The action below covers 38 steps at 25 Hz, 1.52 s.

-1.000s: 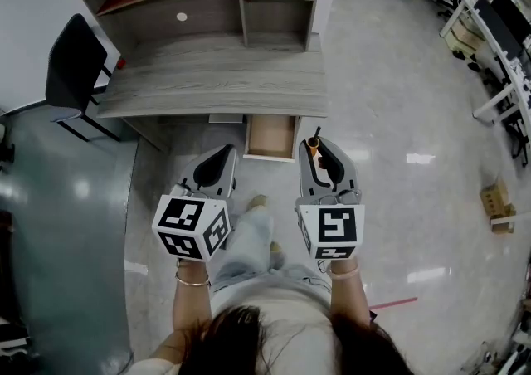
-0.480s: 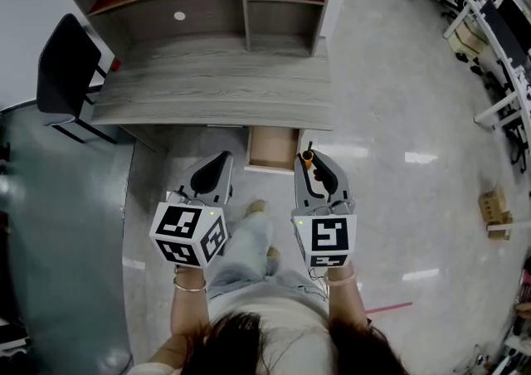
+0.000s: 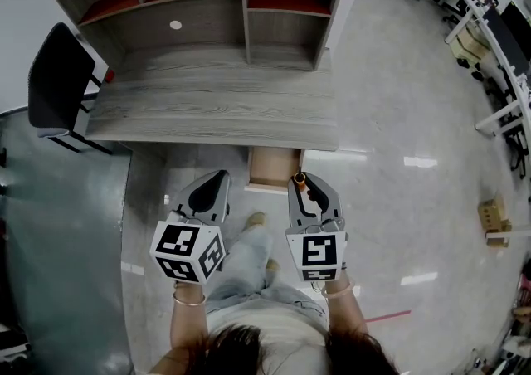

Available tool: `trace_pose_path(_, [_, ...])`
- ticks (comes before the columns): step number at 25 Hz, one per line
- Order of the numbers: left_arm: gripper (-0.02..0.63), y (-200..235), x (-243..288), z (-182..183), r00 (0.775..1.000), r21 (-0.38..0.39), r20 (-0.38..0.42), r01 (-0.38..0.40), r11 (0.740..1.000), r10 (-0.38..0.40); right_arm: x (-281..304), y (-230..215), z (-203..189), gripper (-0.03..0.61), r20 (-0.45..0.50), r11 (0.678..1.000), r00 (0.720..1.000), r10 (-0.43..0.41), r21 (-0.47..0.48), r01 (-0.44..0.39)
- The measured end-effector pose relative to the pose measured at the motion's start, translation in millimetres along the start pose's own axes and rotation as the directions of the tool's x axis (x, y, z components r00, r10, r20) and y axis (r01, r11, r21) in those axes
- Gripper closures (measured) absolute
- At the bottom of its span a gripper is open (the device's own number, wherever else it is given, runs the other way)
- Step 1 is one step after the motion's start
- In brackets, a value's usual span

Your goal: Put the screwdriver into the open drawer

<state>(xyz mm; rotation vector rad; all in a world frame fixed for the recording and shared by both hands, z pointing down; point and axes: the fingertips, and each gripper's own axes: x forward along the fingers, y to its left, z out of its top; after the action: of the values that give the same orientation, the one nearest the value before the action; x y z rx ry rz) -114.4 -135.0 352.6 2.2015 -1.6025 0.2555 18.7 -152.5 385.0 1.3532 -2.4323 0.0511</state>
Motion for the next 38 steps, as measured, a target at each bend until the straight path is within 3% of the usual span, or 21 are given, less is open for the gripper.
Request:
trace_pose_path(20, [0.597, 47, 72, -3, 0.997, 0.012, -0.074, 0.032, 0.999, -0.031, 82, -1, -63, 0.491, -0.150, 0.997, 0.988, 0.035, -0.056, -0.044])
trace_pose_path(24, [0.597, 56, 80, -8, 0.995, 0.004, -0.090, 0.032, 0.999, -0.031, 93, 0, -85, 0.491, -0.219, 0.997, 0.975, 0.040, -0.062, -0.054])
trace_pose_path(38, [0.597, 75, 111, -28, 0.991, -0.014, -0.132, 0.017, 1.000, -0.019, 133, 1, -141, 0.491, -0.310, 0.987, 0.948, 0.074, -0.110, -0.113])
